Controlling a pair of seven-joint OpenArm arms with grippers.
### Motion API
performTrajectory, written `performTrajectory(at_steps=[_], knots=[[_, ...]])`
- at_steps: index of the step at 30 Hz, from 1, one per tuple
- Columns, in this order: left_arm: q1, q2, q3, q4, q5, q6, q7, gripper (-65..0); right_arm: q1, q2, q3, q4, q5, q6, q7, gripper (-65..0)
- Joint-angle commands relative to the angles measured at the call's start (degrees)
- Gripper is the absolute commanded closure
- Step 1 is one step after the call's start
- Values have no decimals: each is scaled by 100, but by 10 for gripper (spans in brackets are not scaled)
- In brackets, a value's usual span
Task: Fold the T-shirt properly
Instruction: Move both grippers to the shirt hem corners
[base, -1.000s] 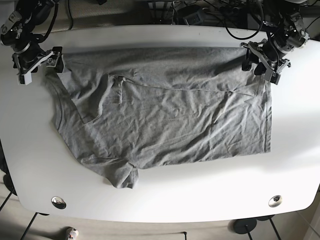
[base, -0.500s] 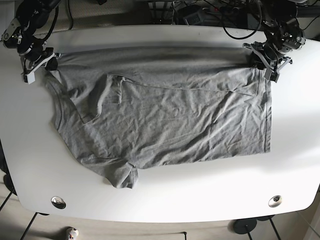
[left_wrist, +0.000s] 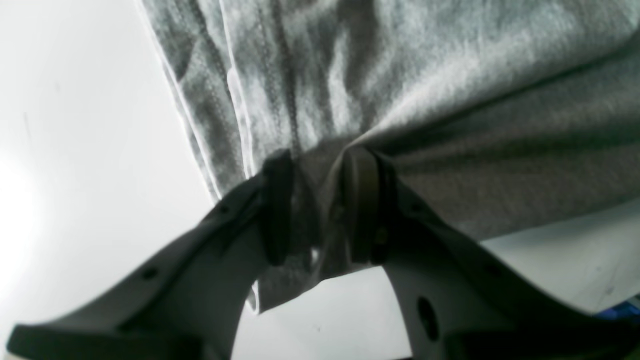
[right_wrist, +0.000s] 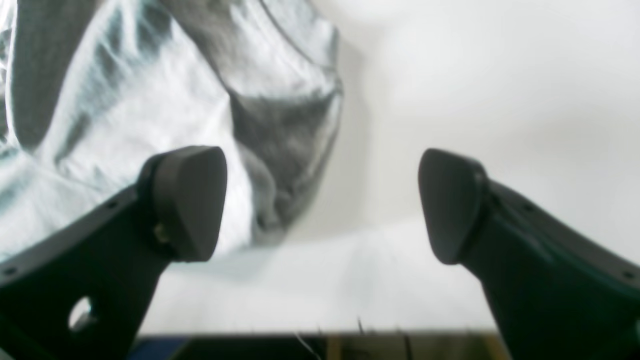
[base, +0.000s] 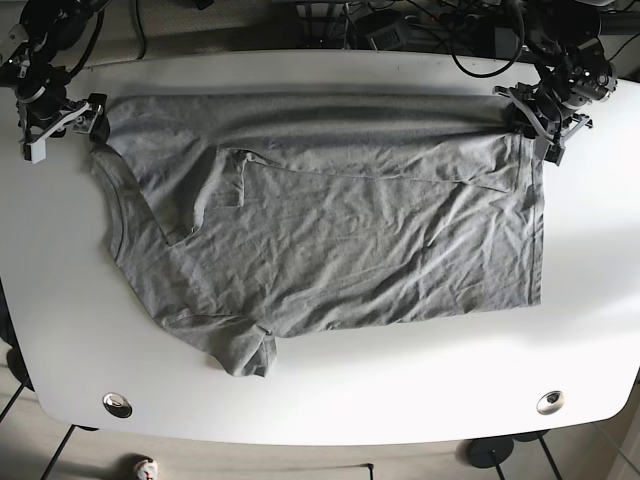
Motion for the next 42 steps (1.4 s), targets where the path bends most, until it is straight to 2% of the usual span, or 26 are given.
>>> performTrajectory(at_steps=[1, 5, 10, 12, 14, 16, 17, 18, 22, 27, 30, 33, 37, 39, 41, 42], knots=[[-7, -92, -35, 116, -17, 12, -45, -156, 274, 167, -103, -405, 0, 8, 125, -523], [-7, -92, -35, 116, -17, 12, -45, -156, 529, 219, -209, -836, -413, 8, 380, -504], [11, -92, -35, 107, -17, 12, -45, -156, 599, 211, -385, -1249, -466, 8, 591, -488], [63, -92, -35, 116, -17, 12, -45, -156, 529, 105, -367, -1267, -484, 8, 627, -403], [107, -101, -35, 125, -17, 12, -45, -156, 476, 70, -358, -1258, -466, 8, 627, -257], [125, -101, -43, 125, -17, 12, -45, -156, 388, 61, -349, -1258, -484, 8, 627, -55], [125, -145, -87, 125, -17, 12, -45, -156, 300, 70, -349, -1249, -466, 8, 627, -16], [204, -232, -202, 125, -17, 12, -36, -156, 212, 70, -358, -1232, -457, 8, 627, -40], [230, -320, -272, 133, -26, 12, -36, -156, -166, 52, -341, -845, -405, 8, 627, -22], [345, -391, -281, 256, -26, 12, -36, -156, -763, 8, -341, -563, 184, 8, 627, -22], [573, -382, -281, 608, -43, 12, -36, -157, -1054, -18, -341, -520, 351, 8, 627, -22], [600, -382, -281, 722, -52, 12, -36, -158, -1115, -36, -332, -476, 351, 8, 627, -60], [564, -382, -272, 969, -61, 12, -36, -160, -1062, -36, 108, -221, 308, 8, 627, -319], [362, -382, -263, 1074, -52, 12, -36, -160, -878, 8, 196, 140, 290, 8, 627, -496], [116, -373, -237, 1056, -8, 12, 43, -196, -693, 44, 196, 166, 220, 8, 627, -549], [-104, -364, -237, 1056, -8, 12, 289, -275, -500, 123, 160, 166, 105, 8, 627, -544]])
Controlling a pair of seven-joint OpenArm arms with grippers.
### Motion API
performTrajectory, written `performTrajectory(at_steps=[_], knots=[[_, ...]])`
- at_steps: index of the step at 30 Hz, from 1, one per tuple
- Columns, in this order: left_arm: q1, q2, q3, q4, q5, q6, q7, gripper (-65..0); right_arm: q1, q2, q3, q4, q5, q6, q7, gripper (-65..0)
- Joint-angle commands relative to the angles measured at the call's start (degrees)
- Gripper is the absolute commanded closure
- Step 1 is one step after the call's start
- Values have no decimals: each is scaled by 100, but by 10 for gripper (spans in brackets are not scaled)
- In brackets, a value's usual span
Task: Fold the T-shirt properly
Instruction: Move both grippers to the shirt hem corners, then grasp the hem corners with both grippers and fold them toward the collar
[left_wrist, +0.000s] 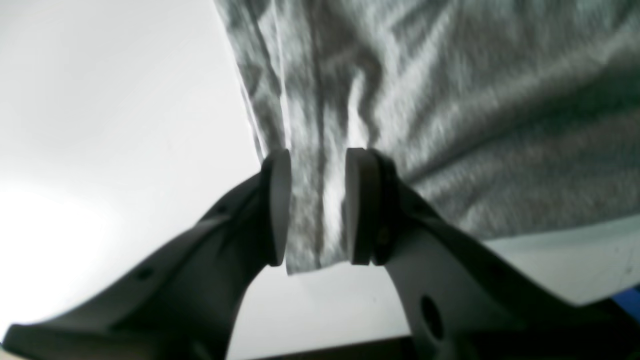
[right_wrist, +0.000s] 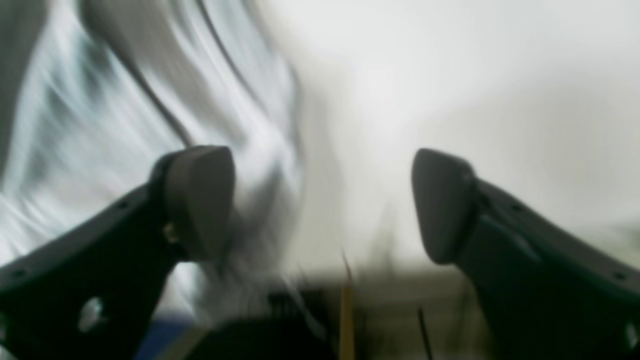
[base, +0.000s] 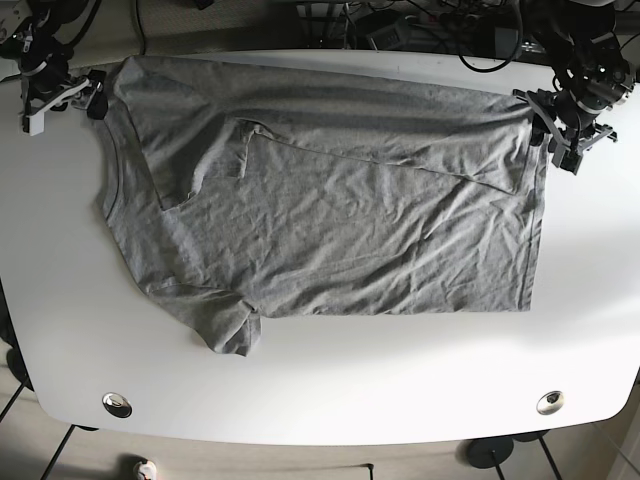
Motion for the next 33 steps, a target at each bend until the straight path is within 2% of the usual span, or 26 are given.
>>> performTrajectory(at_steps=[1, 2, 3, 6, 11, 14, 17, 18, 21, 23, 24, 30, 33], knots=[[-354, -85, -34, 110, -43, 10, 258, -328, 251, 234, -1, 87, -138, 47, 115, -544], [-592, -85, -51, 101, -43, 10, 433, -372, 435, 234, -81, 87, -287, 47, 115, -545], [-838, -85, -51, 93, -43, 10, 565, -385, 682, 226, -283, 87, -577, 47, 115, -545], [-1409, -58, -25, -66, -61, 10, 574, -385, 1332, 199, -696, 87, -1193, 47, 115, -545], [-2534, 39, -51, -1086, -43, 10, 565, -383, 2290, 208, -1505, -361, -1641, 47, 115, -545], [-3097, 39, -42, -1675, -52, 533, 275, -383, 3099, 261, -1645, -1258, -1931, 47, 203, -545], [-3361, 47, 81, -2193, -52, 876, -463, -383, 3838, 270, -1892, -2225, -2441, 47, 748, -545], [-3484, 47, 318, -2413, -52, 1034, -736, -383, 4181, 331, -1971, -2761, -2714, 47, 1073, -545], [-3616, 21, 696, -2729, -52, 1359, -1193, -383, 4822, 419, -1971, -3939, -3188, 47, 1821, -545], [-3625, -85, 863, -2932, -43, 1526, -1527, -383, 5209, 454, -1962, -4792, -3470, 47, 2603, -545], [-3704, -93, 942, -3037, -43, 1553, -1650, -383, 5341, 560, -1962, -5187, -3523, 47, 3016, -545], [-3730, -181, 951, -3222, -43, 1544, -1712, -383, 5613, 700, -1971, -6392, -3575, 47, 4185, -545], [-3721, -190, 933, -3248, -43, 1544, -1712, -383, 5578, 700, -1971, -6541, -3575, 47, 4423, -545]])
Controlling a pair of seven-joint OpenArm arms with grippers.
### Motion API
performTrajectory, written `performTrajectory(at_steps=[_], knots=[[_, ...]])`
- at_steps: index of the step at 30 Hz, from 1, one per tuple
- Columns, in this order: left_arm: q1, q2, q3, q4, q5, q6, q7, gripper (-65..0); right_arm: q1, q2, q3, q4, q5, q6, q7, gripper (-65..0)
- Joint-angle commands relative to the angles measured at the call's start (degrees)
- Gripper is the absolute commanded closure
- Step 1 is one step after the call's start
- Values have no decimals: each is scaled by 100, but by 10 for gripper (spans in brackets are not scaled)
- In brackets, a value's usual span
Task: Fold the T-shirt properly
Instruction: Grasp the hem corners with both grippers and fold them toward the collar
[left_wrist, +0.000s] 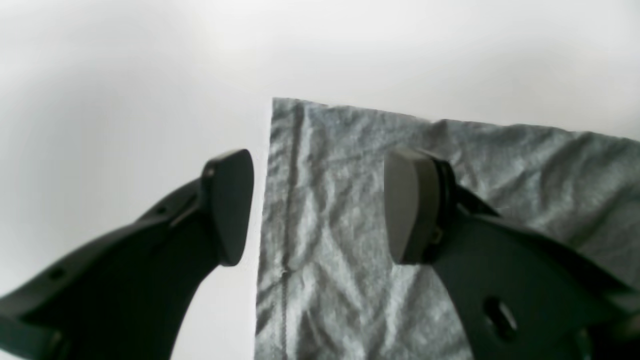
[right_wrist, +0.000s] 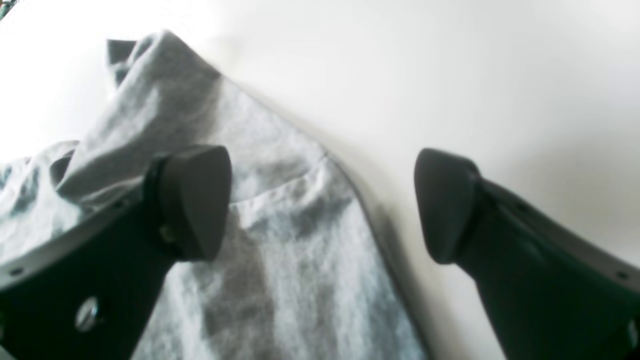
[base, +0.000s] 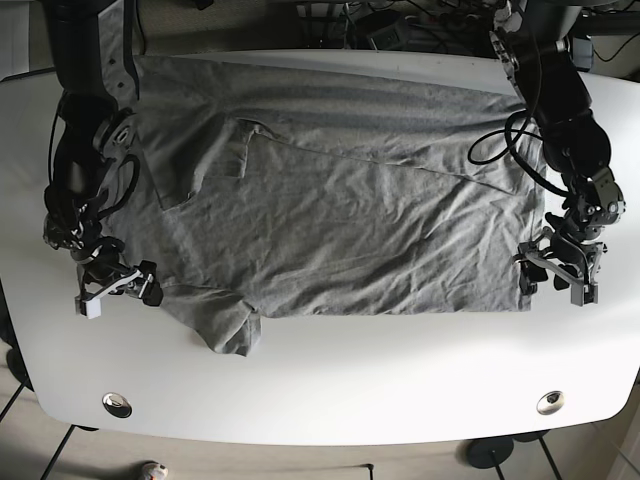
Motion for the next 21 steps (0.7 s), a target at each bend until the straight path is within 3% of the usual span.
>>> performTrajectory(at_steps=[1, 10, 13, 14, 15, 18, 21], knots=[[-115, -87, -4, 116, -87, -23, -149, -383, 114, 82, 5, 75, 75, 58, 226, -545], [-150, -351, -4, 89, -96, -23, -149, -385, -115, -217, -4, 75, 75, 58, 226, -545], [-176, -448, -4, -7, -87, 108, -158, -389, -115, -349, -320, 84, 75, 58, 244, -533], [-229, -457, -4, -113, -87, 319, -158, -390, -115, -375, -417, 92, 101, 58, 253, -499], [-387, -483, -4, -324, -87, 504, -140, -392, -106, -384, -469, 92, 101, 58, 253, -419], [-748, -685, 31, -1194, -96, 486, -158, -463, -89, -402, -487, 101, 110, -140, 262, -187], [-1152, -703, 31, -1941, -87, 495, -175, -483, -89, -375, -505, 110, 110, -175, 262, -24]])
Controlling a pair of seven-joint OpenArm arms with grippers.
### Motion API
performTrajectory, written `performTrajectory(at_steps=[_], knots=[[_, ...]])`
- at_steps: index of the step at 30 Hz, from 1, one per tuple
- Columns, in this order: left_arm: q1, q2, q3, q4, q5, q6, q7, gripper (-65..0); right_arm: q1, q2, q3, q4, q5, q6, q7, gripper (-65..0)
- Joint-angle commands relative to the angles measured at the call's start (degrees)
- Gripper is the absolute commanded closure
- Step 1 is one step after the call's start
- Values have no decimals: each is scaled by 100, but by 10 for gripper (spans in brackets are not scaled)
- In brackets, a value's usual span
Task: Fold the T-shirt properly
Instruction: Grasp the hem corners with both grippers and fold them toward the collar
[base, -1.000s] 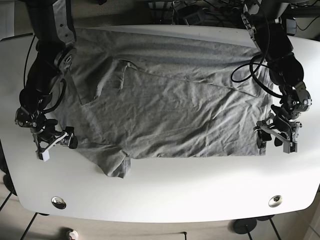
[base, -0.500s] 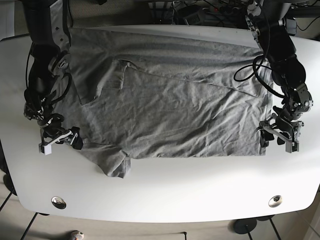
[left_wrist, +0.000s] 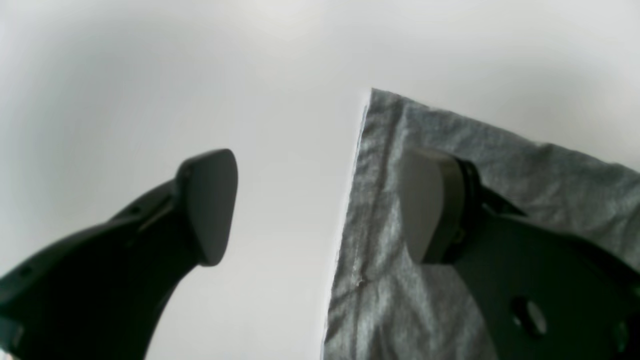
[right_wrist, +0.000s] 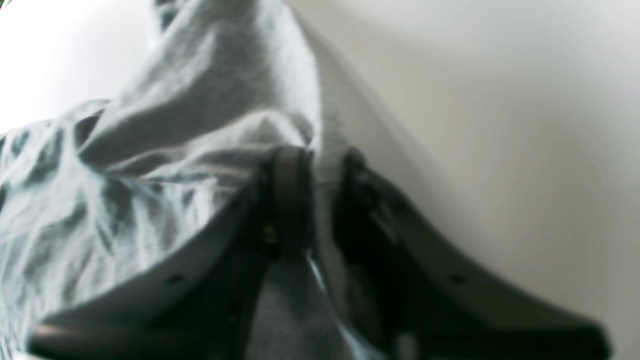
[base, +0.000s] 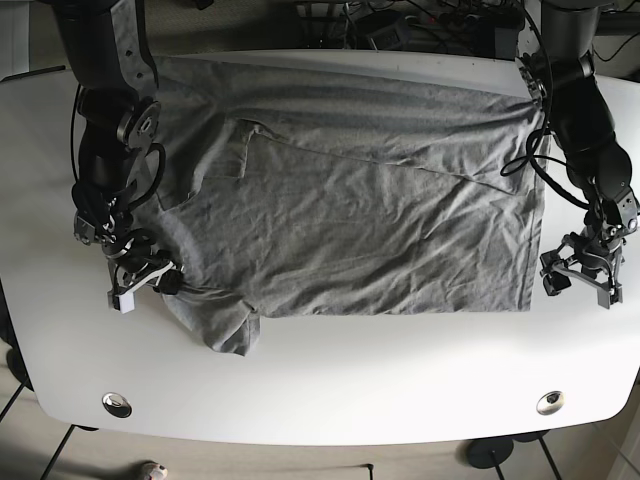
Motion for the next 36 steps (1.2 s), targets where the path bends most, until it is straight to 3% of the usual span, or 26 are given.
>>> performTrajectory(at_steps=[1, 6, 17, 18, 21, 23, 26, 28, 32, 36], knots=[[-458, -198, 31, -490, -69, -40, -259, -483, 150, 92, -11, 66, 16, 31, -1, -27], [-898, -216, 972, -1536, -113, -58, -707, -483, 150, 110, -19, 66, 16, 31, -1, -25], [-942, 303, 1060, -1888, -78, -84, -760, -475, 141, 110, 24, 75, 25, 48, -1, -25], [-942, 329, 1086, -1888, -78, -155, -760, -456, 132, 110, 24, 75, 25, 48, -1, -24], [-977, 347, 1385, -1888, -78, -172, -883, -167, 123, 110, 24, 75, 25, 57, -1, -24], [-977, 347, 1561, -1888, -78, -172, -1033, -17, 123, 110, 24, 75, 25, 75, -1, -22], [-986, 312, 1719, -1835, -96, -190, -1094, 0, 123, 119, 33, 172, 34, 83, -1, -21], [-950, 303, 1719, -1343, -113, -207, -1059, 0, -52, 101, 33, 805, 42, 92, -106, -21], [-502, 312, 1701, -85, -122, -207, -672, 0, -351, 57, 33, 2080, 104, 92, -801, -21], [140, 373, 1271, 1251, -122, -216, -276, 0, -694, 128, -11, 2932, 737, 92, -1372, -21]])
